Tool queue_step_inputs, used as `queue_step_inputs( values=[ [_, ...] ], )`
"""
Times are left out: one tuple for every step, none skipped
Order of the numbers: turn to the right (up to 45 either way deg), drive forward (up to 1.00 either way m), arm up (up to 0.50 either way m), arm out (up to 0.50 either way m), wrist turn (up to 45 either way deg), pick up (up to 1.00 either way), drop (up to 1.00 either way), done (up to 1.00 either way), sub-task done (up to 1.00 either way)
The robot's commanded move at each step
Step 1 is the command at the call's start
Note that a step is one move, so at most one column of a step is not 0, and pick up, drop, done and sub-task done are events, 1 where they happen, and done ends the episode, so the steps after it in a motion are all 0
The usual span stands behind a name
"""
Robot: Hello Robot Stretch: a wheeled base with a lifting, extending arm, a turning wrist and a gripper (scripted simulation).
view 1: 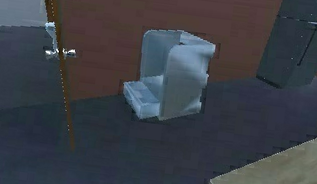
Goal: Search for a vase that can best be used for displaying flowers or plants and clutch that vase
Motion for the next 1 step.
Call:
queue_step_inputs(
  values=[
    [0.0, 0.0, 0.38, 0.0, 0.0, 0.0, 0.0, 0.0, 0.0]
  ],
)
